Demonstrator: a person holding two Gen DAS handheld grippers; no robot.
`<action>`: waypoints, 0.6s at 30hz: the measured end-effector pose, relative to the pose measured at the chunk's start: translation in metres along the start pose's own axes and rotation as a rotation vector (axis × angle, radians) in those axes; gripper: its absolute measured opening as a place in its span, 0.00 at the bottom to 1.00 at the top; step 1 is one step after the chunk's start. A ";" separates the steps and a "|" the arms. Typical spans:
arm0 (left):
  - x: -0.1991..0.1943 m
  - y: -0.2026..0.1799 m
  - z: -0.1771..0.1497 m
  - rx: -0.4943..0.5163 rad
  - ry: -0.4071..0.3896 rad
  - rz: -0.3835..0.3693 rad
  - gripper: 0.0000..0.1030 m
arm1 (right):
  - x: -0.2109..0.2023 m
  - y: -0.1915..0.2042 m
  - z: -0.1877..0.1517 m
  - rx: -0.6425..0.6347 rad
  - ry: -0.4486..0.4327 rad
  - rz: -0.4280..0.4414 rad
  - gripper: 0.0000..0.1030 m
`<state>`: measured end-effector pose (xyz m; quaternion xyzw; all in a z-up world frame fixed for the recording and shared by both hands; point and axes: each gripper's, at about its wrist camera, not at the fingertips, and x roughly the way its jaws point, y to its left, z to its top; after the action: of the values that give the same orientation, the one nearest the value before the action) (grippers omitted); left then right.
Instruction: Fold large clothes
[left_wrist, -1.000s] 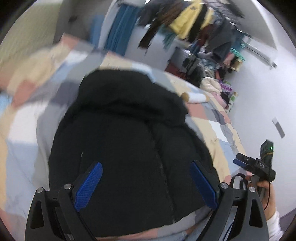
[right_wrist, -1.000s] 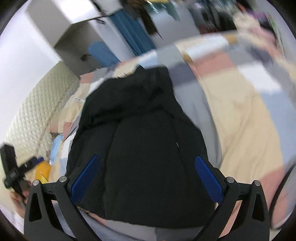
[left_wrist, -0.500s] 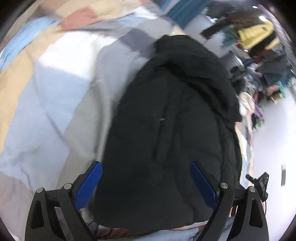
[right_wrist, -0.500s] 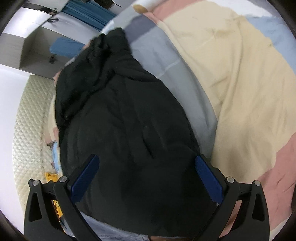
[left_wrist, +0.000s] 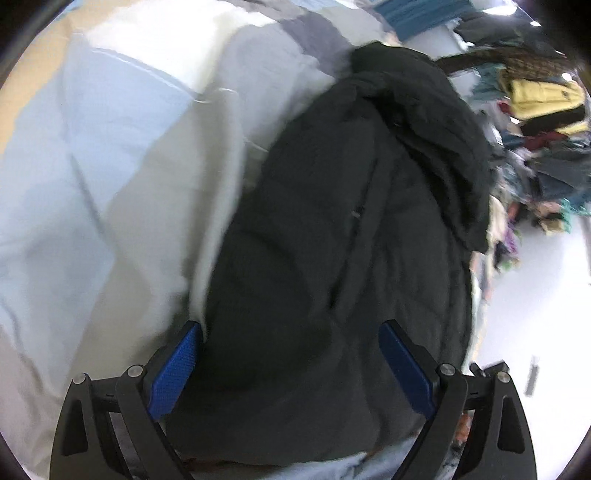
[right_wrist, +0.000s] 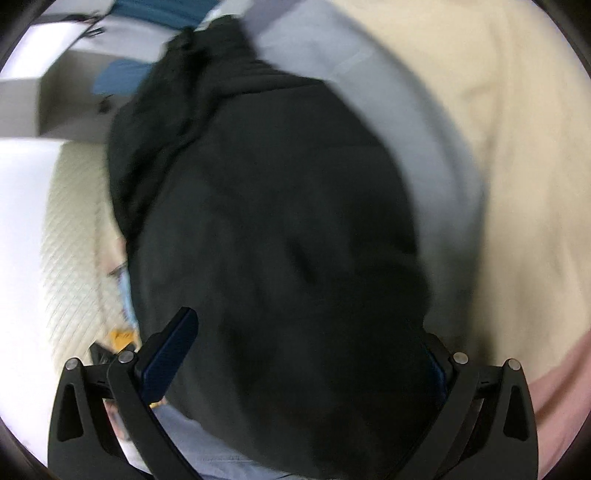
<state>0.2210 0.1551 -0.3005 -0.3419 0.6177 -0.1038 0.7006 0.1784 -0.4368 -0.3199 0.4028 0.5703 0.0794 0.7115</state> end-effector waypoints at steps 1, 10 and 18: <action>-0.001 -0.003 -0.001 0.017 0.007 -0.027 0.93 | -0.001 0.003 -0.001 -0.015 -0.003 0.021 1.00; -0.020 -0.031 -0.017 0.177 0.001 -0.210 0.93 | -0.025 0.012 -0.004 -0.031 -0.058 0.291 1.00; -0.029 -0.039 -0.031 0.230 -0.007 -0.182 0.93 | -0.030 0.016 -0.004 -0.031 -0.073 0.389 1.00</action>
<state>0.1967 0.1317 -0.2542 -0.3144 0.5658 -0.2357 0.7249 0.1703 -0.4413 -0.2866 0.4972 0.4541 0.2095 0.7090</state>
